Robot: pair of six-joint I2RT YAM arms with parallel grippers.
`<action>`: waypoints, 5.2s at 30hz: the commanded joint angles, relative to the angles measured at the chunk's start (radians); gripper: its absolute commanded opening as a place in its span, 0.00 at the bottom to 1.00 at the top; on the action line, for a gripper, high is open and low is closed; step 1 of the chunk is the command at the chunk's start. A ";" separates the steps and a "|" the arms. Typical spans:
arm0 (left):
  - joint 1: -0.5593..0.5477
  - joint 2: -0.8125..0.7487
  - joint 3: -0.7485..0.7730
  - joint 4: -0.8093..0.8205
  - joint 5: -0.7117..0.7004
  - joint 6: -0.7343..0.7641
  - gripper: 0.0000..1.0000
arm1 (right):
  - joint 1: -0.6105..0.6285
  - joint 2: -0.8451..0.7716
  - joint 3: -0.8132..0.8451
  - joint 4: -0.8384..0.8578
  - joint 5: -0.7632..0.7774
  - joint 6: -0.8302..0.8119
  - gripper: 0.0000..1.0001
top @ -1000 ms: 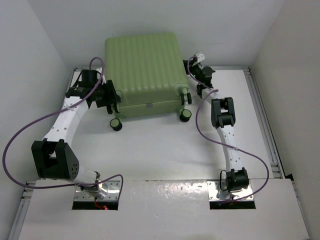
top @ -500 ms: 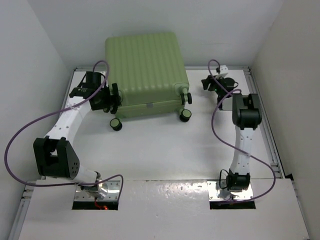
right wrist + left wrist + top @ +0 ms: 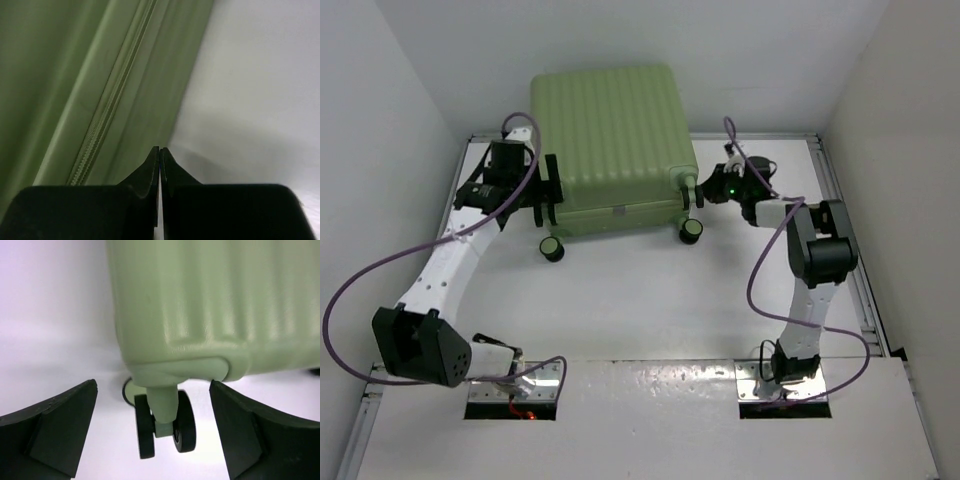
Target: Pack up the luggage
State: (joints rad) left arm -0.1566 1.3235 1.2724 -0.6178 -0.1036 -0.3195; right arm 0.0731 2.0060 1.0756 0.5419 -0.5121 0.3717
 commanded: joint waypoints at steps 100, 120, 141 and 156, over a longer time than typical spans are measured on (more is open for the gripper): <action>0.045 1.261 1.006 0.792 0.980 0.165 0.94 | 0.221 -0.526 -0.508 -0.033 -0.402 -0.658 0.37; 0.597 0.203 0.475 0.384 0.809 0.264 1.00 | 0.683 -0.087 -0.050 0.187 0.230 -0.541 0.39; 0.727 0.253 0.487 -0.666 1.067 1.188 0.89 | 0.708 -0.054 0.007 0.549 0.208 -0.390 0.68; 0.428 0.097 0.231 -0.102 0.765 0.797 0.90 | 0.056 -0.388 -0.004 -0.276 0.096 0.112 0.53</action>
State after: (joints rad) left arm 0.2836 1.4357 1.5032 -0.8215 0.7071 0.5541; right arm 0.1368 1.5585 1.0264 0.5201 -0.4393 0.4366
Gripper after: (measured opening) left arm 0.901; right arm 0.533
